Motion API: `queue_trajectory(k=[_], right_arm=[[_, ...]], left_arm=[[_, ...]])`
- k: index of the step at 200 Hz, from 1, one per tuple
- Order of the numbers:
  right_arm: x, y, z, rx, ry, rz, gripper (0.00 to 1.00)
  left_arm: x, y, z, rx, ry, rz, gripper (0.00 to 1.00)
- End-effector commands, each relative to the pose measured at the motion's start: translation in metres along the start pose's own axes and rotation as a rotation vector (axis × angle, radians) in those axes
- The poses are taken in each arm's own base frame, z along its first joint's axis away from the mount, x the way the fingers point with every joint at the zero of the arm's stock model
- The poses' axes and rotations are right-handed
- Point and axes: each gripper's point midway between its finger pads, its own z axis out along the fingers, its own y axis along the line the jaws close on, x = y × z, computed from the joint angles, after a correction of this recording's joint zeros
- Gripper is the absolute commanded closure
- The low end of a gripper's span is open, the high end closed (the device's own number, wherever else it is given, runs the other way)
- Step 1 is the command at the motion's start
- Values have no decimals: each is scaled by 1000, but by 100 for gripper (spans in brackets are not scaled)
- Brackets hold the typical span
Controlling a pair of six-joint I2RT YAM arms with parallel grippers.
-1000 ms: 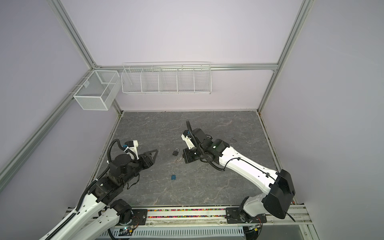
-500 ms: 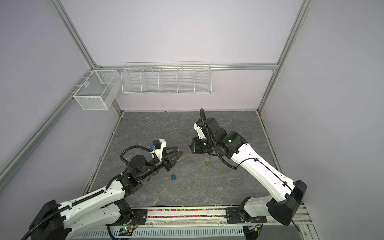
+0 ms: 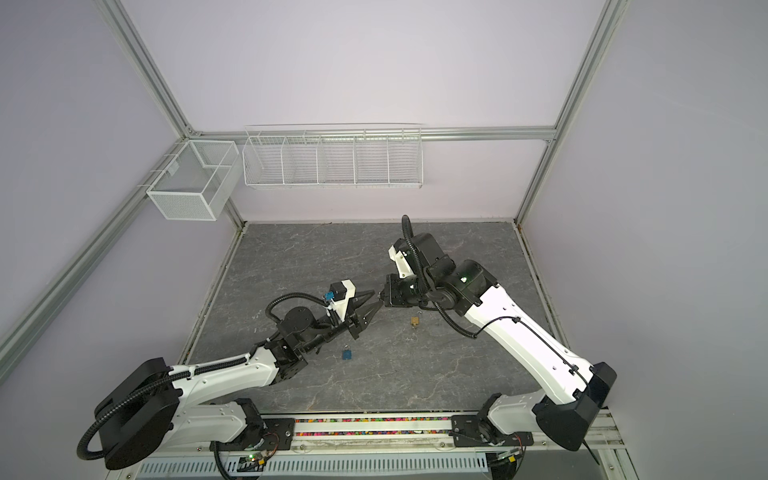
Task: Unlock with the key
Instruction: 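Bring the open left gripper to the key ring held by the right gripper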
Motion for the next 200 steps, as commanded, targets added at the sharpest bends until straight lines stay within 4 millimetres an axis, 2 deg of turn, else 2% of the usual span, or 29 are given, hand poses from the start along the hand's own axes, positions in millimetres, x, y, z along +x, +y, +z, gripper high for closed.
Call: queue_trajectory(k=[1, 82, 119, 175, 200], right_arm=[[-1, 4, -10, -19, -12, 16, 93], [-7, 3, -19, -8, -57, 15, 93], [-5, 2, -19, -4, -51, 16, 93], [-6, 2, -21, -6, -60, 13, 93], [-7, -1, -21, 2, -62, 12, 93]], left_arm=[[-24, -10, 7, 39, -84, 47, 62], [-13, -20, 13, 74, -55, 33, 78], [-19, -21, 12, 77, -78, 26, 84], [-23, -25, 12, 104, -87, 17, 87], [-24, -26, 12, 108, -85, 16, 93]])
